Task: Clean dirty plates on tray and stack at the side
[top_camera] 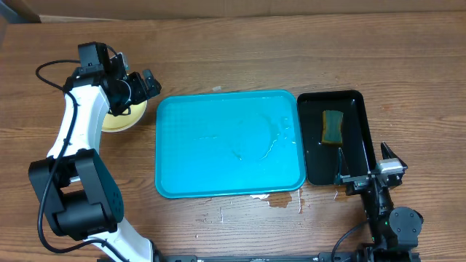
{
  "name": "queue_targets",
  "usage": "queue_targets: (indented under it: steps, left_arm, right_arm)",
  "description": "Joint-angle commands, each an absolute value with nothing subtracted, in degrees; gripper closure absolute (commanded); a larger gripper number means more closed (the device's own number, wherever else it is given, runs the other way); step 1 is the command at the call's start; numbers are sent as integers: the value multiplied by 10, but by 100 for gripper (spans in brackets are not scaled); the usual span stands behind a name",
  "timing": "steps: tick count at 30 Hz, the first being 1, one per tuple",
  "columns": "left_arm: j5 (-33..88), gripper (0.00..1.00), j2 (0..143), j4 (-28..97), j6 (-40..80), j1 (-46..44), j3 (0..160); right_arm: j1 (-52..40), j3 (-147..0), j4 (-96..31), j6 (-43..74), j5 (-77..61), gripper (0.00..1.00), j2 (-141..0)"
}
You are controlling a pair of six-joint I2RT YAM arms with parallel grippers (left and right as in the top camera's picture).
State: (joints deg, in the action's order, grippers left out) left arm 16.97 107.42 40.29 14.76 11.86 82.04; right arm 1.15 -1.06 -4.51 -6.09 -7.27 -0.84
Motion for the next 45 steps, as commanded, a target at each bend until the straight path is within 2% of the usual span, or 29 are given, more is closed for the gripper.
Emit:
queue_targets:
  steps: [1, 22, 32, 42, 45]
  left_arm:
    - [174, 0, 1057, 403, 137, 115, 818]
    - [174, 0, 752, 403, 137, 115, 818]
    - [174, 0, 668, 406, 137, 116, 802]
    - [164, 0, 529, 403, 137, 116, 557]
    - [161, 0, 447, 335, 137, 116, 422]
  right_arm:
    - [16, -4, -42, -65, -76, 0, -2]
    - [16, -4, -42, -64, -76, 0, -2]
    - [16, -4, -42, -65, -76, 0, -2]
    - [16, -4, -42, -65, -76, 0, -2]
    - [16, -4, -42, -64, -76, 0, -2]
